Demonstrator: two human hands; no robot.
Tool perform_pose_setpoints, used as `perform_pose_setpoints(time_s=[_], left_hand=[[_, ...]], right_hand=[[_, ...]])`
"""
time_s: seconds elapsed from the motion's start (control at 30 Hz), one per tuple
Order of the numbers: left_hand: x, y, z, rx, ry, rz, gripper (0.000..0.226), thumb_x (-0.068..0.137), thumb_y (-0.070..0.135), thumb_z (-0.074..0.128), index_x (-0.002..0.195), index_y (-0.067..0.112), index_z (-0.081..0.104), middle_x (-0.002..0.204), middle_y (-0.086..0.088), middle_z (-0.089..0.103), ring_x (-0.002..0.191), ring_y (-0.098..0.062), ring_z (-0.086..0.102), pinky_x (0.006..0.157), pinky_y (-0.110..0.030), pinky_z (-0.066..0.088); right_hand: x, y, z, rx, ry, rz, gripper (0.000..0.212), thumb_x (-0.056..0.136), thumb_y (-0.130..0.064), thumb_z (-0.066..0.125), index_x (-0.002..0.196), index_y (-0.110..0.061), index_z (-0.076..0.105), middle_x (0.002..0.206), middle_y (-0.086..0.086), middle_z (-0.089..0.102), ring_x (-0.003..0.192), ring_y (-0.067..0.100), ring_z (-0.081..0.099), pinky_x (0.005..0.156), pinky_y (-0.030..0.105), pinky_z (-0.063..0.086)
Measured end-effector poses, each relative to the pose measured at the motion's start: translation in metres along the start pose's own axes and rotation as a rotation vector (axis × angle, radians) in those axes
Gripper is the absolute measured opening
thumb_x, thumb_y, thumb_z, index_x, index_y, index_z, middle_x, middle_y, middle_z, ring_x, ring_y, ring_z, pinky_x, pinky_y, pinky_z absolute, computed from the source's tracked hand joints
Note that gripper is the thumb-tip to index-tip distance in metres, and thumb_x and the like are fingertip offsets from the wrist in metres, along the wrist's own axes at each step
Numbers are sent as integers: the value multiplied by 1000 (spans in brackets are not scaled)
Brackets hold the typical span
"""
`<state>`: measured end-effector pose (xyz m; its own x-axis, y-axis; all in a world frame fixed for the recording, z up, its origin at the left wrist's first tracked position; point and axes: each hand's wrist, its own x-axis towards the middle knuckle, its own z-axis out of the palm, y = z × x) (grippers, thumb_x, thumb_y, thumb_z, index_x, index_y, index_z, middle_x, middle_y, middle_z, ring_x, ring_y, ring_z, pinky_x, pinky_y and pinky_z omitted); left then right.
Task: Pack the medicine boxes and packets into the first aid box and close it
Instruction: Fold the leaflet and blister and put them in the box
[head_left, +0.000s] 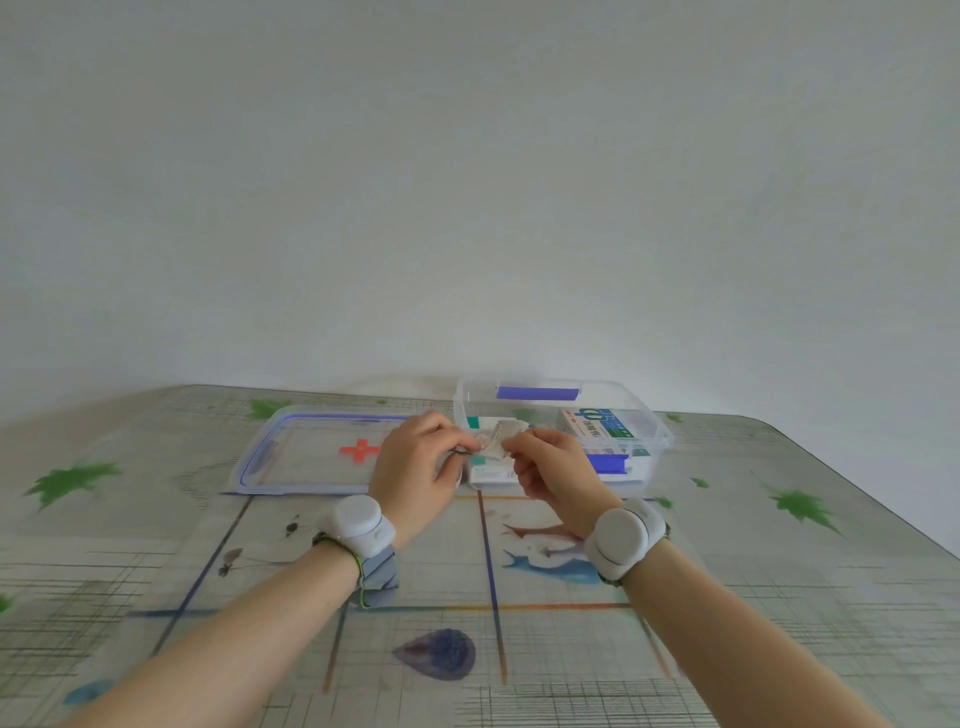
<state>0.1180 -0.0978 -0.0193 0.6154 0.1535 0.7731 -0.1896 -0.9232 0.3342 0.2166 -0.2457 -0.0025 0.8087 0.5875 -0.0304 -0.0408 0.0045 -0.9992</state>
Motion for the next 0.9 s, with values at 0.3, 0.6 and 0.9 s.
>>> perform_pose_setpoints(time_s=[0.3,0.6,0.9], left_hand=[[35,-9,9,-506,187,-622,20,84,3,61,71,19,60,68,5,58,64,-12,52,63,-22,42],[94,-32,42,-634,-49,-832,9,79,4,65,74,10,61,73,-8,66,53,-17,61,35,-10,39],[123,-79,102,-47,-414,-718,9,74,16,68,68,16,61,78,-5,62,72,-23,53,63,-25,41]], right_hand=[[27,7,-11,-71,55,-86,24,92,-23,59,112,-10,61,101,7,69,86,14,69,74,24,56],[94,-19,-19,-194,243,-222,2,81,-12,68,80,-14,69,77,5,69,72,19,63,70,33,56],[166,-7,-47,-561,165,102,3,75,-10,73,74,-8,71,70,10,69,60,19,65,64,26,59]])
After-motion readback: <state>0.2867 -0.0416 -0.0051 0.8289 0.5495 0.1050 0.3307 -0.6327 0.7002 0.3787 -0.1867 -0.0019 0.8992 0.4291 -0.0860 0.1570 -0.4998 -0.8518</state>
